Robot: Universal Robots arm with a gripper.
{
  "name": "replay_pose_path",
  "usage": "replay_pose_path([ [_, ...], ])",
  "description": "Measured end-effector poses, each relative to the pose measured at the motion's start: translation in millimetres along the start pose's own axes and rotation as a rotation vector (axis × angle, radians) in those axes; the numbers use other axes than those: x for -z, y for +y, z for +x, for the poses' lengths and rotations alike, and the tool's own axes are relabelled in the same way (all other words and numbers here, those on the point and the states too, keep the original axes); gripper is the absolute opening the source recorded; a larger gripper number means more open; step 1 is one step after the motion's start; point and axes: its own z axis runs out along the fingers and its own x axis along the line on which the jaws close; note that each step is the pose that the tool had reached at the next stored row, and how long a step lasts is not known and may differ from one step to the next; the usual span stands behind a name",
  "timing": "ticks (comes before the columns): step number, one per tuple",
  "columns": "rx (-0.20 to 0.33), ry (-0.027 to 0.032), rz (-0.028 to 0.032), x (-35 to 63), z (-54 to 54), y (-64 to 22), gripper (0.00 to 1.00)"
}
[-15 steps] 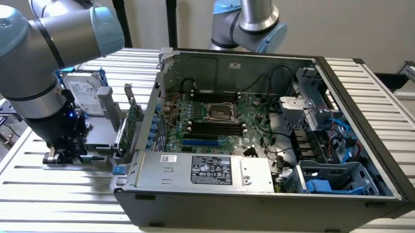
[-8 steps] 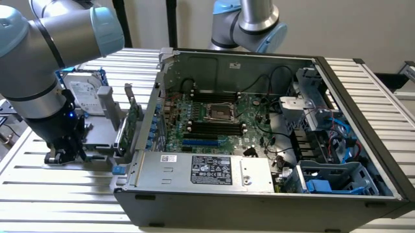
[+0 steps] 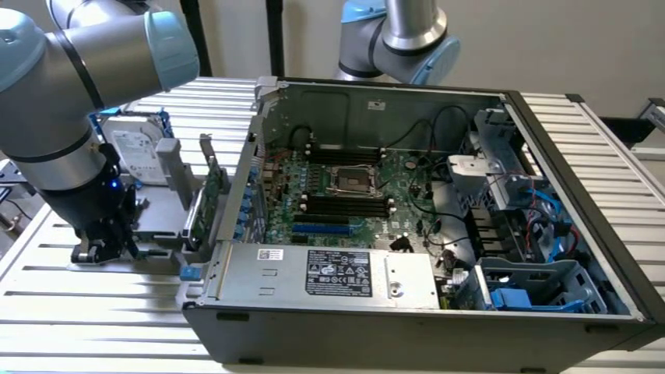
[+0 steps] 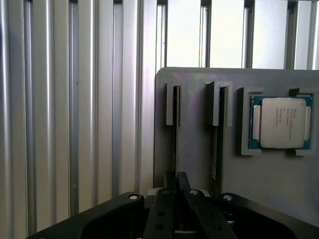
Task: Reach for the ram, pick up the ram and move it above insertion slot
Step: 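Pick up the ram and move it above insertion slot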
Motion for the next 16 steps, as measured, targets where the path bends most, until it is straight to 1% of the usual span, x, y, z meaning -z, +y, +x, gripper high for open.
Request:
replay_pose_path([
  [7, 0.000, -0.0003, 0.0003, 0.5, 0.0, 0.0, 0.13],
  [10, 0.000, 0.0000, -0.0001, 4.5, 0.0, 0.1, 0.13],
  [16, 0.000, -0.0001, 0.0000, 15.5, -0.2, 0.4, 0.13],
])
